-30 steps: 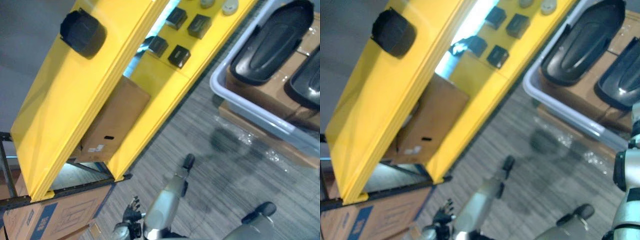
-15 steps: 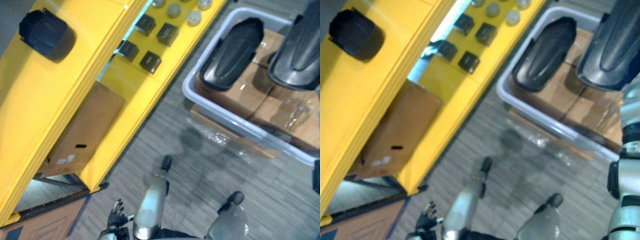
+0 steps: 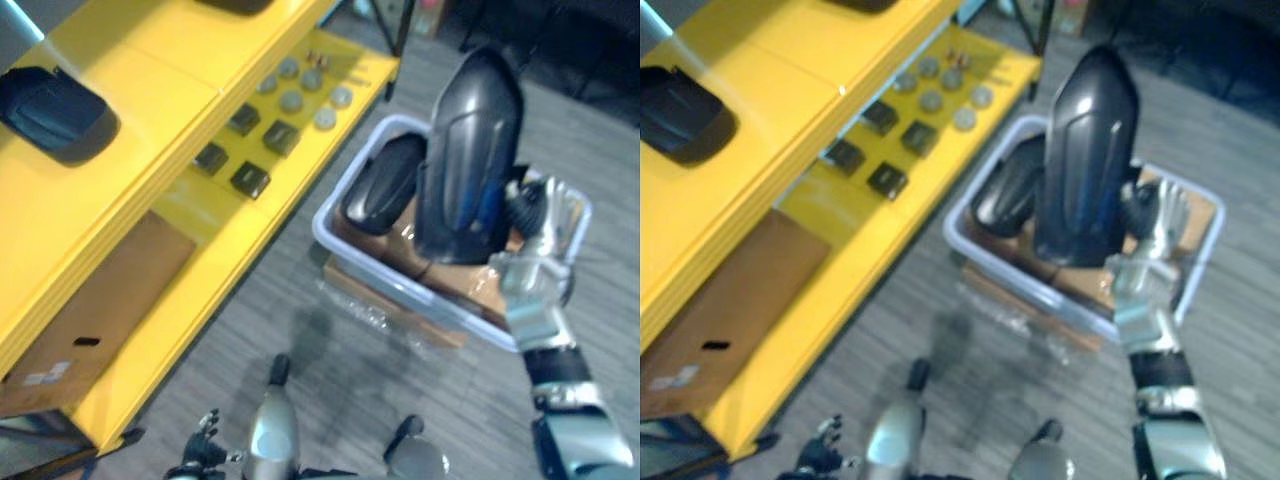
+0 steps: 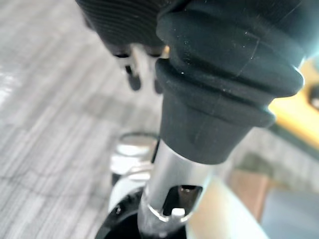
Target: Walk over and take plastic housings, then place them on the shelf
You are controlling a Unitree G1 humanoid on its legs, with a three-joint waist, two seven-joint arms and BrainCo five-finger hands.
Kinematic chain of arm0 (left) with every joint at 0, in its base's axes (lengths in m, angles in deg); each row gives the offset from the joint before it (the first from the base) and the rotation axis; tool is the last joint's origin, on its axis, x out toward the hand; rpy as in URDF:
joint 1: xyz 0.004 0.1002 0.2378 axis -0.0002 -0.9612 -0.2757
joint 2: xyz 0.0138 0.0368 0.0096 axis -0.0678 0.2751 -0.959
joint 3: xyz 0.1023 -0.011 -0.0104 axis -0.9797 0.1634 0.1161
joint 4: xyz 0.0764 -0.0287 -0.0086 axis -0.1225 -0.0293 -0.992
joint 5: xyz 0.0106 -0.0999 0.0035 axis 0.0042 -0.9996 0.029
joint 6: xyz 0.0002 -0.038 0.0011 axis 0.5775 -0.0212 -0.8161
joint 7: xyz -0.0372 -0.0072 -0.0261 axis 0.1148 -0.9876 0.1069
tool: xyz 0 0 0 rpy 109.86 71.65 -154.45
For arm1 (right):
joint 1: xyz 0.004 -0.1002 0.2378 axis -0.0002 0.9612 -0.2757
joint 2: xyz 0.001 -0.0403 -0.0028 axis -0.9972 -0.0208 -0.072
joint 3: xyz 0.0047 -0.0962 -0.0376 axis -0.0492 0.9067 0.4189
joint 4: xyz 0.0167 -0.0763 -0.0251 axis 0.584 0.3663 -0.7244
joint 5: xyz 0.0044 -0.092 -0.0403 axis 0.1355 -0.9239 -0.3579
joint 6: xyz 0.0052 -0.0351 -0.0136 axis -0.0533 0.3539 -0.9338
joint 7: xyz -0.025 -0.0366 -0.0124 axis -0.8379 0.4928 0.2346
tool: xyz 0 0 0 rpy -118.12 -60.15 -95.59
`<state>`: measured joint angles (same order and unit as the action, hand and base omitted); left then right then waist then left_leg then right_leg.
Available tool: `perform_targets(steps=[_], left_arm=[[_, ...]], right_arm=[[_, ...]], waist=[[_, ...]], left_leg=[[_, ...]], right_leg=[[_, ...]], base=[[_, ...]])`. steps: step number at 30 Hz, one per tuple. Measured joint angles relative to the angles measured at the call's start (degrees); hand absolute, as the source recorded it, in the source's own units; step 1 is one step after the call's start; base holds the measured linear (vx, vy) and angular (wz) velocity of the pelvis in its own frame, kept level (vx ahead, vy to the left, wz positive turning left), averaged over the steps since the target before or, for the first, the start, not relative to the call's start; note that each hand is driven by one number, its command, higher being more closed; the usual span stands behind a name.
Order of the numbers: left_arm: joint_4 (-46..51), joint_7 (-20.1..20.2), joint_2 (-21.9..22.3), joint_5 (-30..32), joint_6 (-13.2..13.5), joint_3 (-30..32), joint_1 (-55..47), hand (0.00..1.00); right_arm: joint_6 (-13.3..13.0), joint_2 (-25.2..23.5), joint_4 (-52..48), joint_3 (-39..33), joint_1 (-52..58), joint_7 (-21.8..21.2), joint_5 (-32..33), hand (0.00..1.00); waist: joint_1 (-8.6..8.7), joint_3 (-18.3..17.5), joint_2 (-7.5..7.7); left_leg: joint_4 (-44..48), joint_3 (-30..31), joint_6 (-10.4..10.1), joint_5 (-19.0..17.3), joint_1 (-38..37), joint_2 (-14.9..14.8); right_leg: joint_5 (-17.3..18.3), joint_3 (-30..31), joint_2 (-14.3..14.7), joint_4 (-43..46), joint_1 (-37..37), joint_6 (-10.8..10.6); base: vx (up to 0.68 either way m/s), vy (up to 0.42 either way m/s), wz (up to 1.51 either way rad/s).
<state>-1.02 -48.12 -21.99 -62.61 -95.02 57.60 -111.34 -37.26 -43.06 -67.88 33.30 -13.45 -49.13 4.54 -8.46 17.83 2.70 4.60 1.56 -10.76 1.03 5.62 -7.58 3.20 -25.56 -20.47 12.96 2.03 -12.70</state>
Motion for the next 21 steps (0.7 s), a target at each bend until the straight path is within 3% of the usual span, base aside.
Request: perform_targets(steps=[1,3,4,5,6,7,10,13,21], left_arm=[[1.4,0.0,-0.5,-3.2,0.3,2.0,0.2,0.00],[9.4,0.0,4.4,-9.4,4.0,4.2,6.2,0.00],[12.2,0.3,9.6,-11.3,7.8,3.6,12.8,0.00],[12.8,0.5,13.9,-12.1,10.8,2.0,19.7,0.00],[12.8,0.7,15.4,-12.7,11.8,1.0,22.6,0.00],[12.5,1.5,17.1,-13.2,12.8,-0.9,26.7,0.00],[9.7,2.0,19.3,-13.5,13.9,-2.6,31.3,0.00],[4.4,1.6,20.3,-13.6,13.9,-3.9,32.6,0.00],[-2.7,-4.3,21.3,-10.6,14.1,-7.0,38.0,0.00]], right_arm=[[-1.5,-0.5,-0.3,1.6,1.4,0.1,-0.5,1.00],[-3.1,-0.6,-1.5,3.1,2.8,0.1,-0.9,1.00],[-4.3,-1.1,-2.2,4.4,2.8,0.1,-1.8,1.00],[-5.8,-1.8,-3.0,6.0,2.8,0.1,-2.2,1.00],[-6.2,-2.2,-3.9,7.1,2.8,0.1,-2.3,1.00],[-7.7,-2.6,-5.6,8.1,2.8,0.1,-2.9,1.00],[-9.7,-2.6,-8.9,8.3,2.8,0.7,-3.4,1.00],[-10.0,-2.6,-8.8,8.5,2.7,1.2,-3.5,1.00],[-10.0,-2.9,-8.3,11.3,0.6,1.2,-6.7,1.00]], waist=[[0.10,-1.2,-0.06],[0.20,-2.7,-0.89],[0.59,-3.9,-1.51],[1.55,-5.2,-1.55],[1.98,-5.9,-1.53],[3.80,-6.6,-1.33],[5.99,-7.0,-1.02],[6.30,-7.0,-1.05],[6.36,-6.9,-0.90]], left_leg=[[0.1,-0.7,-0.1,-0.6,-0.4,-0.2],[-0.1,-1.7,0.0,-0.2,-0.4,-0.7],[-0.2,-2.4,0.0,0.4,-0.3,-1.1],[-0.5,-2.8,0.1,1.3,-0.3,-1.4],[-0.8,-3.4,0.1,1.5,-0.6,-1.6],[-1.0,-4.0,0.1,1.7,-0.7,-1.8],[-2.1,-6.0,0.3,2.1,-2.3,-1.8],[-4.4,-7.0,0.1,3.1,-3.8,-2.1],[-6.3,-7.1,0.0,4.8,-3.5,-2.6]], right_leg=[[0.2,0.5,0.2,-0.6,0.1,0.3],[0.5,0.7,0.6,-1.5,0.1,1.0],[-0.2,1.1,1.0,-2.3,0.0,0.9],[-1.2,1.8,1.6,-3.2,0.0,1.2],[-1.9,2.1,1.8,-3.8,-0.1,0.8],[-3.2,2.5,2.1,-4.7,-0.1,0.9],[-4.9,4.4,2.3,-6.6,0.0,0.9],[-4.9,5.3,2.7,-6.9,-0.1,0.9],[-5.0,5.7,3.3,-6.4,-1.7,1.2]], base=[[-0.09,0.002,-0.16],[-0.14,-0.012,-0.13],[-0.14,-0.010,-0.20],[-0.09,-0.003,-0.27],[-0.05,0.001,-0.29],[-0.01,0.007,-0.28],[0.00,0.019,-0.37],[0.00,0.000,-0.11],[-0.01,-0.005,-0.01]])
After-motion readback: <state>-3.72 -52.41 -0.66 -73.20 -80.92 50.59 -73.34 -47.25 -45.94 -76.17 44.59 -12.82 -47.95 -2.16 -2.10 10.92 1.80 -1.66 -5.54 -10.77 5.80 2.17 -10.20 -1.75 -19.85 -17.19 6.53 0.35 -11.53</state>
